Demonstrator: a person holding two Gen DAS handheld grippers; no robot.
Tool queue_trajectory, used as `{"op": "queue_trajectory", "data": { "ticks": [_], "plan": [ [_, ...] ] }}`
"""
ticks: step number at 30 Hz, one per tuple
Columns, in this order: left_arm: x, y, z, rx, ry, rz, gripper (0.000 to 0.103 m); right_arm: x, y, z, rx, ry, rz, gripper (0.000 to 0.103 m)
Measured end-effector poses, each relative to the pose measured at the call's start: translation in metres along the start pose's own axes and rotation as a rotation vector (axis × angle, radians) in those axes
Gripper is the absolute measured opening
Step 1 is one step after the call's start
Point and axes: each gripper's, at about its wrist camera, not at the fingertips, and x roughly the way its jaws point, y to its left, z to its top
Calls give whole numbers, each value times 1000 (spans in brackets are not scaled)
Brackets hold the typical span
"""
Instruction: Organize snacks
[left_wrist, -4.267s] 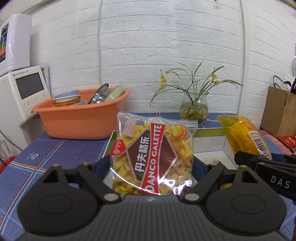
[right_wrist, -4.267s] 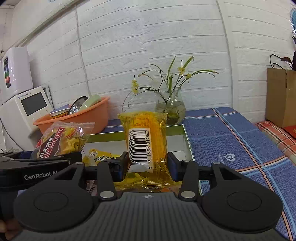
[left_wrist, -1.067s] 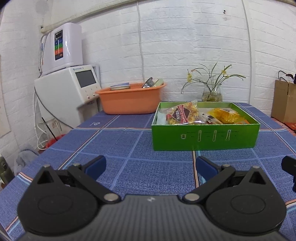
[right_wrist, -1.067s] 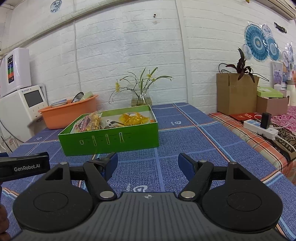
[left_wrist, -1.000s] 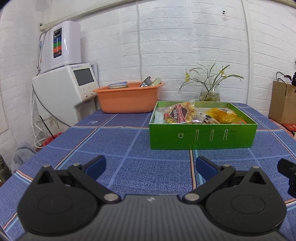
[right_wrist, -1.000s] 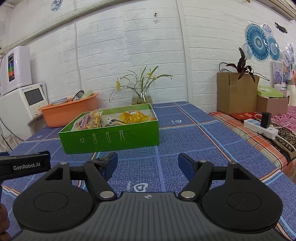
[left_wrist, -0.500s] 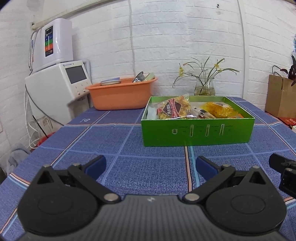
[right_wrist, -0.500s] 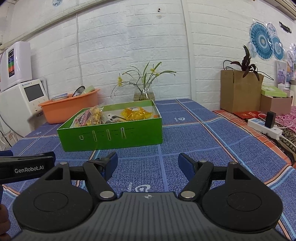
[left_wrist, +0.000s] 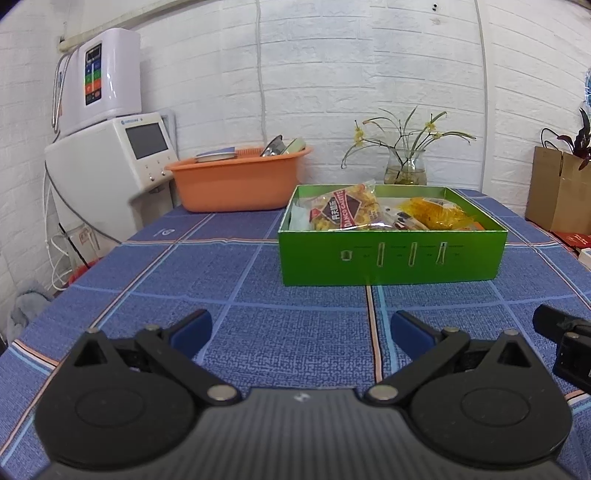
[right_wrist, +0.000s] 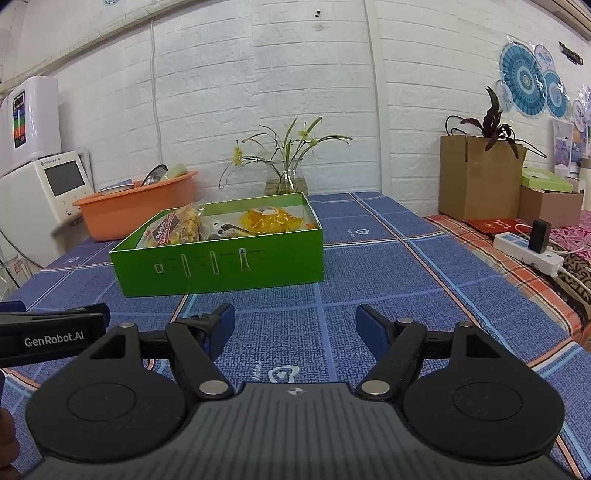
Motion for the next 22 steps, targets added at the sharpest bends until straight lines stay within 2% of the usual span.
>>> {"op": "queue_trajectory", "data": {
  "ticks": [11, 14, 18, 22],
  "plan": [
    [2, 5, -1, -18, 10, -21, 103, 1, 0, 0, -3, 0, 0, 103],
    [-2, 6, -3, -31, -22, -12, 103, 1, 0, 0, -2, 4, 1, 103],
    [-8, 3, -5, -7, -92, 55, 103, 2, 1, 0, 0, 7, -1, 103],
    [0, 5, -1, -10, -39, 24, 103, 2, 1, 0, -4, 7, 2, 103]
  ]
}}
